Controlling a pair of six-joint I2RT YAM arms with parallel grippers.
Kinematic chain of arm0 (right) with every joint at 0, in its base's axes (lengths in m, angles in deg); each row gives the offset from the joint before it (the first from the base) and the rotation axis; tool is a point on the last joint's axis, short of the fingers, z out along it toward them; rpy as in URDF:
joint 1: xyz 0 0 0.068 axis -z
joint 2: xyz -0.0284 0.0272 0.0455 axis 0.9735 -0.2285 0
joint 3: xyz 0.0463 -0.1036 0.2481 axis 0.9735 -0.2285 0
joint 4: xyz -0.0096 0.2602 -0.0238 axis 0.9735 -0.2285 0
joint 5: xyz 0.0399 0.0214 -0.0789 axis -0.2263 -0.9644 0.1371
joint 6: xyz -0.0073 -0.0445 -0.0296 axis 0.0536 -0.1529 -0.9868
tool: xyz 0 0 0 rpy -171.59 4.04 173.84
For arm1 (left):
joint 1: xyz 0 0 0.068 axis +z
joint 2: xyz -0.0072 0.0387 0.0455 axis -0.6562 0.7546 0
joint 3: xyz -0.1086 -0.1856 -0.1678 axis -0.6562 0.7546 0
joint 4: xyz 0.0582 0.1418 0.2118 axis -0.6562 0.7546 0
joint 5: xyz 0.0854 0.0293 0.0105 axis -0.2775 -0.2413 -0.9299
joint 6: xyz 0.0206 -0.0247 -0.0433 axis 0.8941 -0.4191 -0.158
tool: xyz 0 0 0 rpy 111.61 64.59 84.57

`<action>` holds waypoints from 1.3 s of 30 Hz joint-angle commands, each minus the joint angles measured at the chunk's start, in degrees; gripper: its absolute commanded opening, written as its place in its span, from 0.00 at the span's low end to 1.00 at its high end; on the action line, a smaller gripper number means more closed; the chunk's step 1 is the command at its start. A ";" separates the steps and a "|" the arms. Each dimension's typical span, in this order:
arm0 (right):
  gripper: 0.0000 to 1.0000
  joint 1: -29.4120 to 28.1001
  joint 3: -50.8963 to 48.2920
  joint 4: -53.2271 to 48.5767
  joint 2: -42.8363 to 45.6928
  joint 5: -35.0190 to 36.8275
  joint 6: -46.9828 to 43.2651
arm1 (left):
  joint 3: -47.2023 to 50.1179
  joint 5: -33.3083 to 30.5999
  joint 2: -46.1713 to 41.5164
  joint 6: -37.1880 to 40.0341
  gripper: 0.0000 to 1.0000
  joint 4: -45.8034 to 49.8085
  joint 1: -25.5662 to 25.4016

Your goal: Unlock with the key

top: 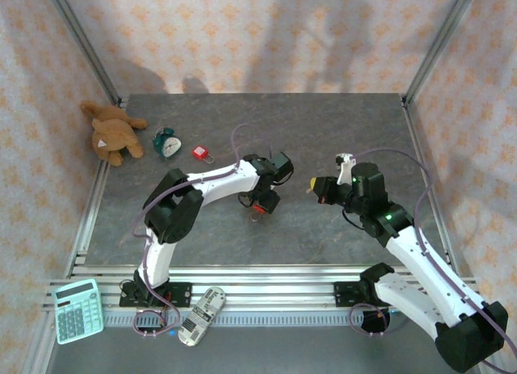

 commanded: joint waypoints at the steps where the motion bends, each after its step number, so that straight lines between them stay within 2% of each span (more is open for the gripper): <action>1: 0.07 0.12 -1.07 -0.43 1.36 1.13 -0.14 | -2.73 -0.02 1.49 -1.13 0.71 4.87 -0.69; 7: 0.07 0.12 -1.43 -0.48 1.94 1.16 -0.20 | -2.69 -0.63 3.42 -1.44 0.68 5.92 -0.88; 12: 0.07 0.12 -1.37 -0.31 1.91 0.60 -0.16 | -1.99 -1.08 3.56 -1.90 0.54 4.70 -0.88; 18: 0.07 0.11 -1.06 -0.54 2.09 0.11 -0.05 | -3.20 -3.39 4.60 -0.75 0.55 6.00 -0.79; 22: 0.07 0.07 -1.09 -0.63 2.18 0.01 -0.05 | -3.31 -3.19 5.64 -0.02 0.59 6.33 -0.70; 25: 0.07 0.07 -1.17 -0.61 2.35 0.12 -0.06 | -3.18 -2.72 6.40 -0.07 0.58 6.28 -0.56; 26: 0.07 0.14 -1.17 -0.71 2.44 0.15 -0.08 | -2.90 -2.25 6.56 0.00 0.54 5.98 -0.52; 30: 0.07 0.11 -0.99 -0.94 2.66 0.14 -0.15 | -1.83 -0.48 6.94 -0.27 0.49 4.87 -0.01; 34: 0.06 0.14 -0.87 -1.28 2.93 0.21 -0.01 | -0.99 -0.09 6.67 -0.03 0.40 4.62 0.06; 39: 0.06 0.07 -0.73 -1.43 3.04 0.28 0.24 | -0.49 -1.92 3.84 0.29 0.36 4.17 0.05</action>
